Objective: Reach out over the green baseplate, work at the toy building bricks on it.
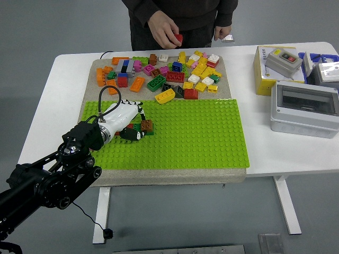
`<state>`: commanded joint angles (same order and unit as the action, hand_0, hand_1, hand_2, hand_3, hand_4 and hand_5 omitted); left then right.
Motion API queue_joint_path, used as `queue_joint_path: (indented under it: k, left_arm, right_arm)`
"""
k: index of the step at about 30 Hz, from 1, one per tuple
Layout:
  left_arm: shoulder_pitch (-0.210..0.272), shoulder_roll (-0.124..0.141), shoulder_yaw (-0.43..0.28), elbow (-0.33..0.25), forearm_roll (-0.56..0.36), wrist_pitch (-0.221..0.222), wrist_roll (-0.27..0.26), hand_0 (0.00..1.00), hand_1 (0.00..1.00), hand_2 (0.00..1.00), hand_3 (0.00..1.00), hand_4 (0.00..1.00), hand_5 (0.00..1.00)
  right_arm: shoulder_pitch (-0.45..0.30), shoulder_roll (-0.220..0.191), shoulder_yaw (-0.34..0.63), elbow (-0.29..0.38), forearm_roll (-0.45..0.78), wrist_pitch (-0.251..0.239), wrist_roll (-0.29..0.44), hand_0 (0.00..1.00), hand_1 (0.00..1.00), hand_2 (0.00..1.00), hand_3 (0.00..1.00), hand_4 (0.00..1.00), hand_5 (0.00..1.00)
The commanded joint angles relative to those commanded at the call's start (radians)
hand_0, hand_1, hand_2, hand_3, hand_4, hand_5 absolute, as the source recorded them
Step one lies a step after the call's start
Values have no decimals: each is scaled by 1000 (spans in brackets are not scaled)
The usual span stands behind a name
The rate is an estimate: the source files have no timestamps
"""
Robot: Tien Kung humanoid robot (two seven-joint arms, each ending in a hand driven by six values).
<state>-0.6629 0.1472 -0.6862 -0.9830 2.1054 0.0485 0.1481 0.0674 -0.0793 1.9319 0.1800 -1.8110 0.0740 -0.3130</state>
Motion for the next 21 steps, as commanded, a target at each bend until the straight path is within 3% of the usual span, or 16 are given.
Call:
queue_joint_path:
  k: [21]
  left_arm:
    - [-19,-2,15,17,9,-2,-2,998,942,959,607,623,223]
  right_arm:
    - [3,-4,0,0,3,-2,9,695,614,598,703,350,894]
